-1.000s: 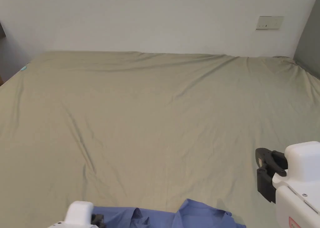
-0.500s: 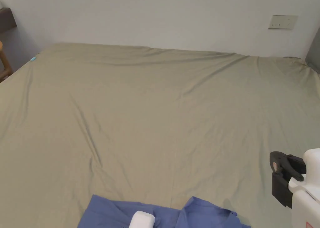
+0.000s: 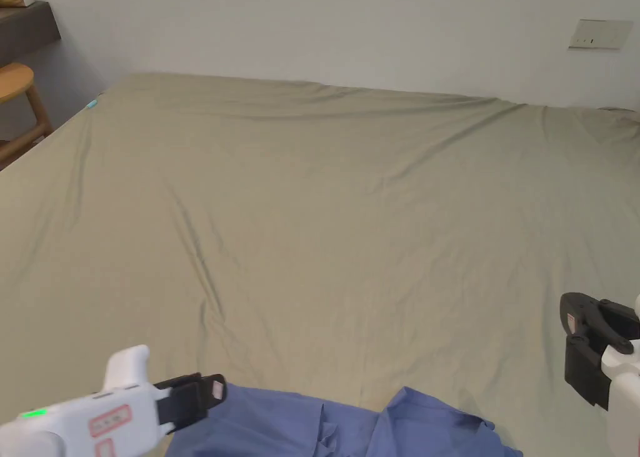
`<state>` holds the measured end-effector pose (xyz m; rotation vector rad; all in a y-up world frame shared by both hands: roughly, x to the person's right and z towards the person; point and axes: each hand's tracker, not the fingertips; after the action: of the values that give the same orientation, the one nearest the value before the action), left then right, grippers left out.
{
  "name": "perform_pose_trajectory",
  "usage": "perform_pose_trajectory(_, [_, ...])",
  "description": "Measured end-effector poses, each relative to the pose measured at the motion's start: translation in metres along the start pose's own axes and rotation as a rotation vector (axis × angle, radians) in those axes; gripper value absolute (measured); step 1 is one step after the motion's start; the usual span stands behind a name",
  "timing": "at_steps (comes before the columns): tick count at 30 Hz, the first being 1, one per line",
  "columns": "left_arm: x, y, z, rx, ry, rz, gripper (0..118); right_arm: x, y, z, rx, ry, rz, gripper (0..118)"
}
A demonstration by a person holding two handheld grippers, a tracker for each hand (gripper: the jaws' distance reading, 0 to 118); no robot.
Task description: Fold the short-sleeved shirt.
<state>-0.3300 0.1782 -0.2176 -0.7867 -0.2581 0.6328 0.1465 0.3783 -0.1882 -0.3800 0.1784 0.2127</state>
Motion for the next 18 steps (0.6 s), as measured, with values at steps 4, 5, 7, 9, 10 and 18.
perform_pose_trajectory(4, [-0.071,0.007,-0.005,-0.159,-0.093,0.197,116,-0.005,0.000,-0.001,-0.005,0.008,0.005,1])
perform_pose_trajectory(5, [-0.081,0.004,-0.005,-0.127,-0.136,0.245,115,-0.006,0.000,-0.001,-0.007,0.009,0.006,1])
perform_pose_trajectory(7, [-0.099,-0.001,-0.016,-0.179,-0.157,0.362,116,-0.008,-0.002,-0.001,-0.015,0.010,0.010,1])
perform_pose_trajectory(9, [-0.110,-0.008,-0.031,-0.192,-0.177,0.421,116,-0.009,-0.002,-0.002,-0.023,0.009,0.017,1])
perform_pose_trajectory(10, [-0.113,-0.012,-0.041,-0.219,-0.223,0.458,116,-0.009,-0.003,-0.002,-0.027,0.007,0.018,1])
perform_pose_trajectory(18, [-0.085,-0.036,-0.095,-0.340,-0.185,0.412,18,-0.010,-0.001,-0.007,-0.031,0.009,0.022,1])
